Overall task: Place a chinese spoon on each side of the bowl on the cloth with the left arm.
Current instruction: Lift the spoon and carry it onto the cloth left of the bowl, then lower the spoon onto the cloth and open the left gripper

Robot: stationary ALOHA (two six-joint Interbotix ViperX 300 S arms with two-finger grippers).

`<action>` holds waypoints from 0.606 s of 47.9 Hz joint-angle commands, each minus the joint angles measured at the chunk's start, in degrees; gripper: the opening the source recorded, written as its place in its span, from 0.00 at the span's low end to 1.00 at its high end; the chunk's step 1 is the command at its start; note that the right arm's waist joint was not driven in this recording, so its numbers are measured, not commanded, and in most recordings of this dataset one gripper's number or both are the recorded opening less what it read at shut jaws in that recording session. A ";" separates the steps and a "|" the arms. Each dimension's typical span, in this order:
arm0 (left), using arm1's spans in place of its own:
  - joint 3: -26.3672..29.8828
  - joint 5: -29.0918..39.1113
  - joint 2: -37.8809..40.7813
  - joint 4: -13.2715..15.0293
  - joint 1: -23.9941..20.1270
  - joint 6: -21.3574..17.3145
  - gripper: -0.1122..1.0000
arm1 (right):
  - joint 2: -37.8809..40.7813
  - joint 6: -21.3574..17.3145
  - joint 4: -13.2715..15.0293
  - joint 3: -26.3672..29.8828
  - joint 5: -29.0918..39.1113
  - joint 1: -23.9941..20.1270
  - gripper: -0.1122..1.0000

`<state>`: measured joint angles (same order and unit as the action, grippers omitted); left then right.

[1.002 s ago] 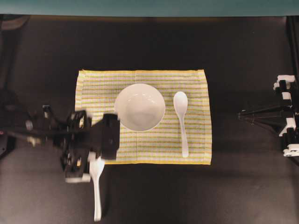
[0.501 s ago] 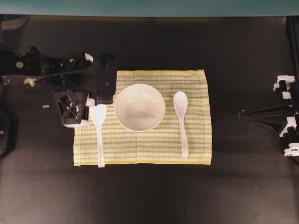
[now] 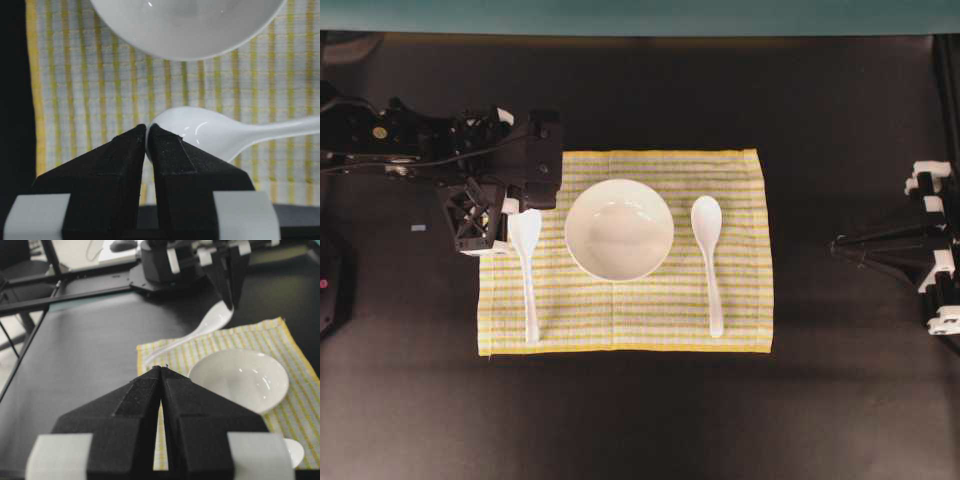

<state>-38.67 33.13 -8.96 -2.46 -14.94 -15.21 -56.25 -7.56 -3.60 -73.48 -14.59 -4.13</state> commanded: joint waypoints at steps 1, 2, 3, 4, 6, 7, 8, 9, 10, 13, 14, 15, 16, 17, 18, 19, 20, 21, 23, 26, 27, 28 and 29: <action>-0.09 -1.93 0.35 -0.44 -0.26 -1.05 0.15 | 0.26 -0.44 -0.18 0.44 -0.53 0.00 0.10; -0.18 -2.37 0.53 -0.44 -0.44 -1.58 0.15 | 0.26 -0.53 -0.09 0.35 -0.62 0.00 0.10; -0.26 -2.72 0.62 -0.44 -0.53 -2.20 0.15 | 0.26 -0.53 -0.09 0.35 -0.53 0.00 0.10; -0.26 -2.99 0.70 -0.44 -0.62 -2.99 0.15 | 0.26 -0.44 -0.18 0.35 -0.53 0.00 0.10; -0.44 -3.60 0.79 -0.44 -0.88 -4.39 0.15 | 0.26 -0.53 -0.09 0.35 -0.62 0.00 0.10; -0.35 -3.96 0.88 -0.44 -1.05 -5.19 0.15 | 0.26 -0.44 -0.09 0.44 -0.62 0.00 0.10; -0.53 -4.39 0.88 -0.44 -1.23 -5.80 0.15 | 0.26 -0.44 -0.09 0.35 -0.53 0.00 0.10; -0.53 -4.66 0.88 -0.44 -1.32 -6.42 0.15 | 0.26 -0.53 -0.09 0.44 -0.62 0.00 0.10; -0.62 -4.92 0.97 -0.44 -1.49 -6.94 0.15 | 0.26 -0.53 -0.18 0.35 -0.62 0.00 0.10; -0.88 -5.36 1.58 -0.44 -2.46 -8.09 0.15 | 0.35 -0.53 -0.18 0.35 -0.62 0.00 0.10; -0.97 -5.36 1.76 -0.44 -2.72 -8.17 0.15 | 0.26 -0.53 -0.18 0.35 -0.53 -0.09 0.10; -1.05 -5.45 1.93 -0.44 -3.08 -8.17 0.15 | 0.35 -0.53 -0.09 0.35 -0.62 0.00 0.10; -1.23 -5.45 2.20 -0.44 -3.34 -8.17 0.15 | 0.35 -0.53 -0.18 0.35 -0.62 0.00 0.10; -1.32 -5.54 2.37 -0.44 -3.78 -8.00 0.15 | 0.35 -0.53 -0.09 0.35 -0.62 0.00 0.10; -1.32 -5.63 2.55 -0.44 -3.96 -7.91 0.15 | 0.35 -0.62 -0.18 0.35 -0.62 0.00 0.10; -1.41 -5.80 2.72 -0.44 -4.31 -7.82 0.15 | 0.35 -0.62 -0.18 0.35 -0.62 0.00 0.10; -1.41 -5.98 2.90 -0.44 -4.48 -7.82 0.15 | 0.35 -0.62 -0.18 0.35 -0.62 0.00 0.10; -1.32 -6.33 2.90 -0.44 -4.66 -7.82 0.15 | 0.35 -0.62 -0.09 0.35 -0.62 0.00 0.10; -1.23 -6.94 3.08 -0.44 -4.83 -7.82 0.15 | 0.35 -0.70 -0.09 0.35 -0.62 0.00 0.10; -1.05 -7.56 3.16 -0.44 -5.01 -7.82 0.15 | 0.35 -0.70 -0.09 0.35 -0.62 0.00 0.10; -1.05 -7.65 3.25 -0.44 -5.01 -7.82 0.15 | 0.35 -0.70 -0.18 0.35 -0.62 0.00 0.10; -1.05 -7.65 3.34 -0.44 -5.10 -7.82 0.15 | 0.26 -0.70 -0.09 0.35 -0.62 0.00 0.10; -1.23 -7.65 3.43 -0.44 -5.10 -7.65 0.16 | 0.35 -0.70 -0.18 0.35 -0.62 -0.09 0.10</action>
<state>-40.34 26.10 -5.63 -2.64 -19.78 -22.94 -56.25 -7.82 -3.60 -73.48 -14.59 -4.13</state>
